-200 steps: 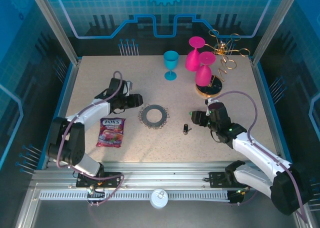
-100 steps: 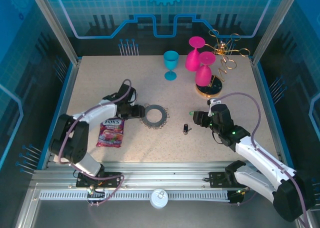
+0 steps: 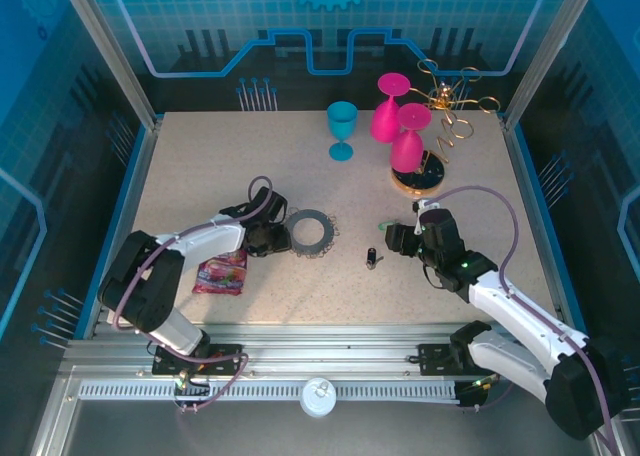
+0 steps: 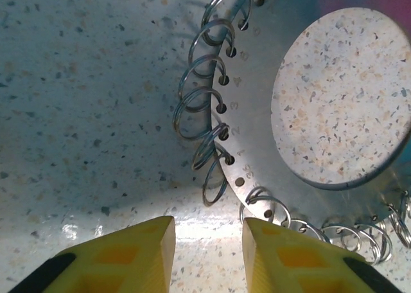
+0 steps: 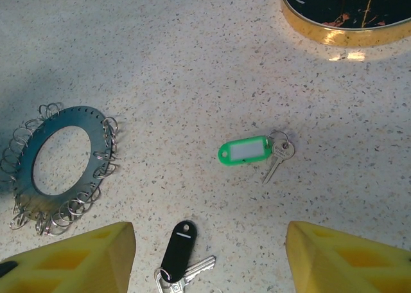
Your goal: Put the keys on the keyring
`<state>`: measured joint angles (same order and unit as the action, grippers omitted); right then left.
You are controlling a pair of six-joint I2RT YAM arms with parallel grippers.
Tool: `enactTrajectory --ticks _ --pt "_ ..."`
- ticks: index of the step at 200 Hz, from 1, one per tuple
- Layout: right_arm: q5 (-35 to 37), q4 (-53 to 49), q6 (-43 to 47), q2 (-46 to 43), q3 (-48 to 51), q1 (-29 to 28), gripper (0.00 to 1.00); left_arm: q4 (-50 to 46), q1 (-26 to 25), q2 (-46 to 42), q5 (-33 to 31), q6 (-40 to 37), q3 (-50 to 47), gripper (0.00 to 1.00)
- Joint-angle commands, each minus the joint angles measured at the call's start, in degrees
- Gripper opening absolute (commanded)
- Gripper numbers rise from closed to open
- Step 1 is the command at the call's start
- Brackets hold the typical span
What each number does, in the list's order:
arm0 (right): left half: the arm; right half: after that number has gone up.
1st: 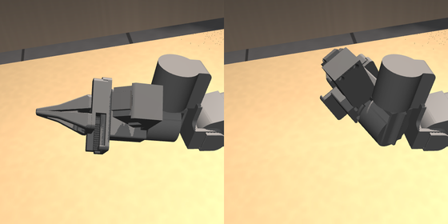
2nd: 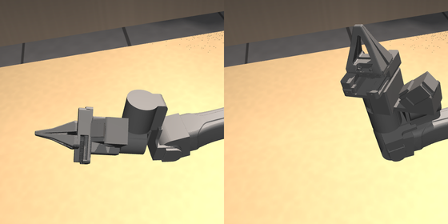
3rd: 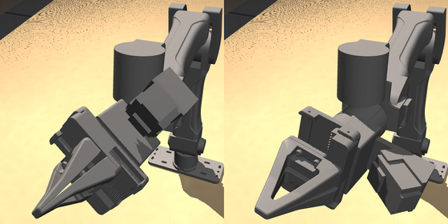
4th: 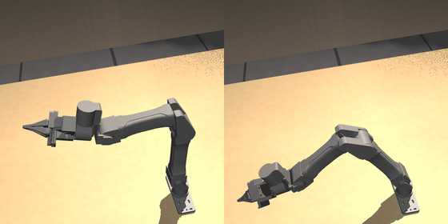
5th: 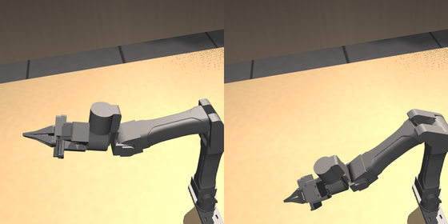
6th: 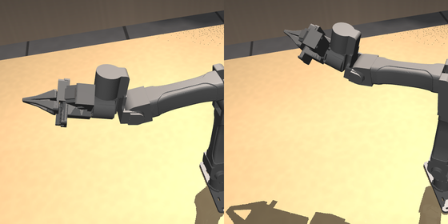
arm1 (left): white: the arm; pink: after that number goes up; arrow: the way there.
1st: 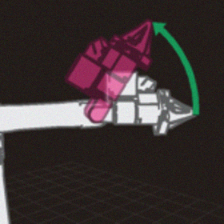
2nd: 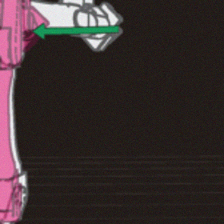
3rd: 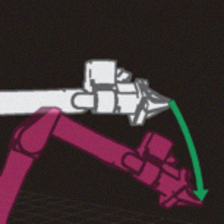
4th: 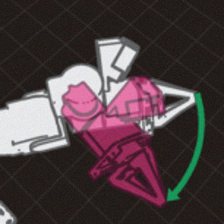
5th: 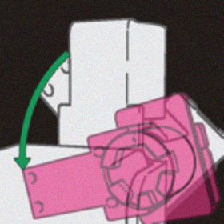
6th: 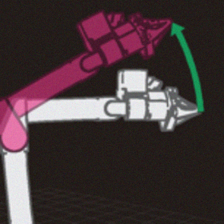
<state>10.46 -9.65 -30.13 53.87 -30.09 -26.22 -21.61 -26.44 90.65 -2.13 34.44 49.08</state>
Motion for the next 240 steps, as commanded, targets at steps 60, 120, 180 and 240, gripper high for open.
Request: enactTrajectory --ticks 60,120,180,240 --pt "1.85 -1.70 -0.81 -3.33 0.73 -0.71 0.64 4.00 -0.46 2.67 1.00 3.36 0.60 0.23" --pt "1.28 -1.83 -0.98 -3.42 0.52 -0.75 0.63 4.18 -0.41 3.98 0.44 3.53 1.12 0.17" --pt "1.09 -2.19 -0.98 -3.83 0.31 -0.75 0.62 4.25 -0.43 3.47 0.06 3.37 1.07 0.02" --pt "1.17 -2.42 -0.16 -4.65 -0.89 -0.70 0.62 3.47 -4.78 -11.76 -1.97 -12.09 0.00 0.00"
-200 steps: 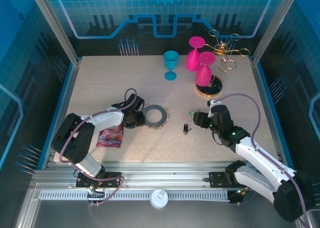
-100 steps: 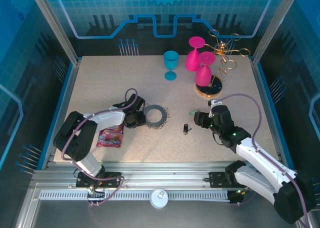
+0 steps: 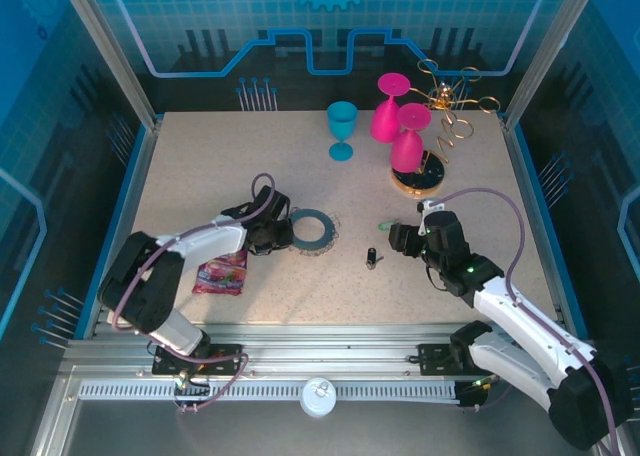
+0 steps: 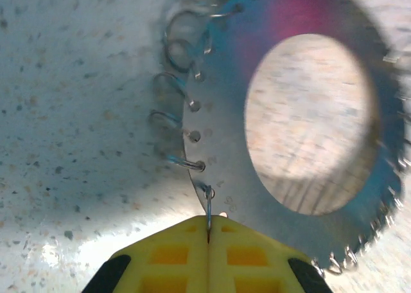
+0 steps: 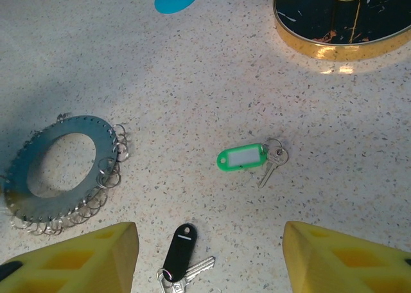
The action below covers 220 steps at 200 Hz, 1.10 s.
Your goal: Put the keys on the keyring
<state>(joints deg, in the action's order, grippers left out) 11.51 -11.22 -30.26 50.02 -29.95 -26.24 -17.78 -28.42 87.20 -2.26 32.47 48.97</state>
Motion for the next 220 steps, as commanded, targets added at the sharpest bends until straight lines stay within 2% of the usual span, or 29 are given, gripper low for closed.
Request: enactTrajectory --ticks 1,35,53,71,99,145,187,220 --pt "0.11 -0.83 0.09 -0.80 -1.05 -0.67 0.62 -0.38 -2.87 -8.64 -1.94 -10.49 0.14 0.00" --pt "0.07 0.88 2.87 -0.11 -3.10 -0.67 0.62 0.69 -3.25 -17.75 -1.49 -27.05 0.03 0.00" --pt "-0.38 1.78 5.20 0.29 -4.81 -0.66 0.62 2.80 -3.22 -21.82 1.49 -38.59 -0.76 0.00" --pt "-1.31 3.12 7.86 0.67 -6.25 -0.66 0.62 7.14 -3.24 -26.05 7.93 -51.67 -3.70 0.00" --pt "-7.65 7.28 14.61 1.44 -7.69 -0.66 0.64 10.50 -3.14 -29.05 10.34 -63.29 -5.42 0.00" --pt "-21.95 17.99 28.51 0.96 -5.82 -1.21 0.64 14.82 -3.10 -30.32 18.70 -70.75 -7.79 0.00" --pt "-37.80 38.76 44.28 4.11 3.06 -2.75 0.51 21.81 -2.97 -30.77 24.60 -74.54 -12.72 0.00" --pt "-45.52 40.11 53.52 10.80 1.29 -5.81 0.44 24.87 -3.04 -31.39 29.81 -75.10 -14.94 0.00"
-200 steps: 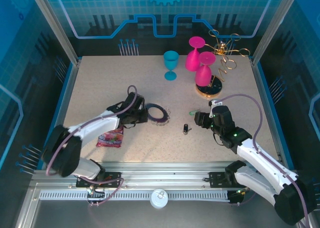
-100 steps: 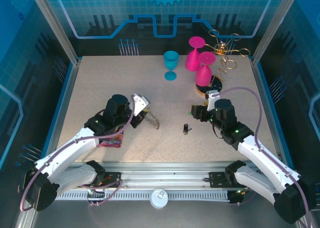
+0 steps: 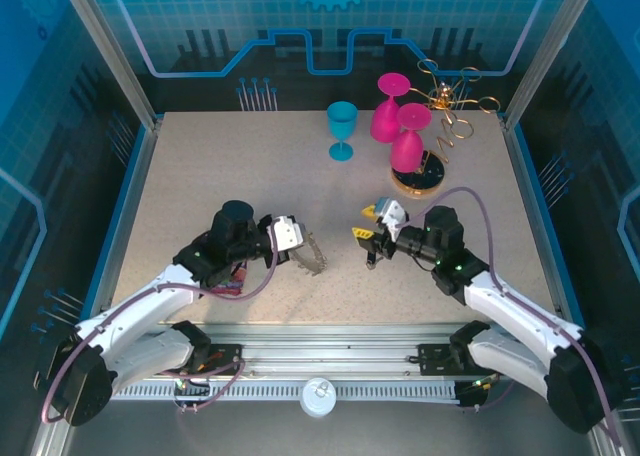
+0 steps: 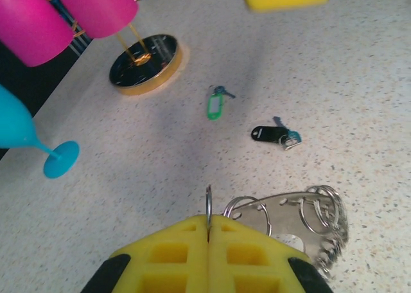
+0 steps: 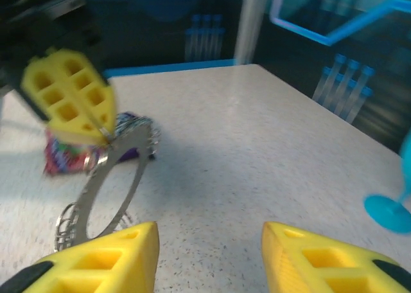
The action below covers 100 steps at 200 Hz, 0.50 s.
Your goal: Put the keys on the keyring
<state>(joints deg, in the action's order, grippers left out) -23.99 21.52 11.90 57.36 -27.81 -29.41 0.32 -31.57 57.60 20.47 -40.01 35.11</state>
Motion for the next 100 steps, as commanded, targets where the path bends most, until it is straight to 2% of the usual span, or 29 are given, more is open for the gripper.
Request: enactTrajectory --ticks 1,26,53,100 --pt "-10.07 7.38 11.55 3.63 -0.93 -2.74 0.44 6.79 0.11 -1.79 7.15 -2.62 -1.14 0.00" --pt "-11.22 9.82 14.66 7.53 -1.62 -5.23 0.38 5.76 0.12 -1.70 8.44 -2.81 -1.28 0.00" --pt "-11.28 13.68 14.14 10.31 -2.22 -6.82 0.31 5.25 0.11 -1.62 10.40 -2.53 -1.36 0.00" --pt "-11.78 13.67 15.37 12.34 -3.82 -8.68 0.27 4.78 0.15 -1.61 13.48 -3.10 -1.26 0.00"
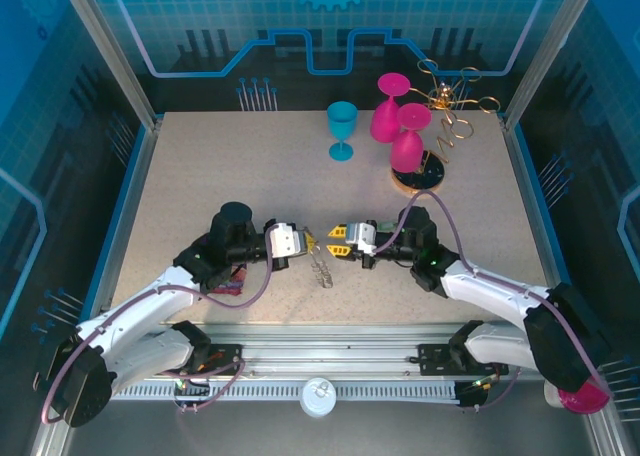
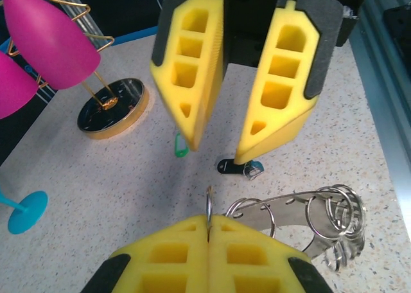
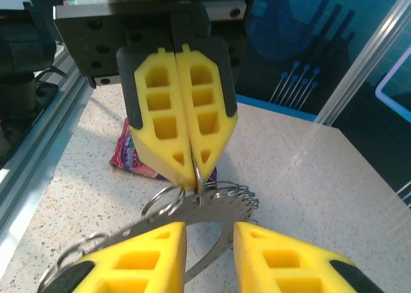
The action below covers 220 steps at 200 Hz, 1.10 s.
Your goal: Put the keys on the keyring
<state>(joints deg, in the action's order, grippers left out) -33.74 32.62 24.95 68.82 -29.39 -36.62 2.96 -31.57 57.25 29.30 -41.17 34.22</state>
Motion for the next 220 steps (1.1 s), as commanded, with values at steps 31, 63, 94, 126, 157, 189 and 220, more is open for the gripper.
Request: enactTrajectory --ticks 31,63,94,126,157,189,220 --pt "-1.72 1.71 3.66 1.81 -3.00 -2.64 0.27 2.25 0.13 -1.19 5.93 -1.94 -0.29 0.00" --pt "-1.05 0.77 5.23 2.84 -3.53 -3.50 0.24 2.11 0.15 -1.18 6.56 -1.96 -0.20 0.00" --pt "-1.20 0.87 5.22 3.34 -3.83 -4.11 0.20 2.05 0.14 -1.09 6.80 -1.66 -0.13 0.00" --pt "-1.20 1.25 5.21 3.74 -3.93 -4.48 0.12 2.21 0.14 -1.00 7.00 -1.37 -0.01 0.00" --pt "-0.90 1.50 4.54 3.57 -3.76 -4.62 0.02 2.14 0.14 -1.27 6.74 -1.20 0.06 0.00" --pt "0.19 2.25 3.71 3.34 -3.18 -4.60 0.00 2.31 0.14 -1.62 5.57 -0.18 -0.16 0.02" --pt "1.74 3.94 2.64 3.07 -2.24 -4.59 0.00 3.53 0.11 -2.71 2.50 3.00 -1.49 0.40"
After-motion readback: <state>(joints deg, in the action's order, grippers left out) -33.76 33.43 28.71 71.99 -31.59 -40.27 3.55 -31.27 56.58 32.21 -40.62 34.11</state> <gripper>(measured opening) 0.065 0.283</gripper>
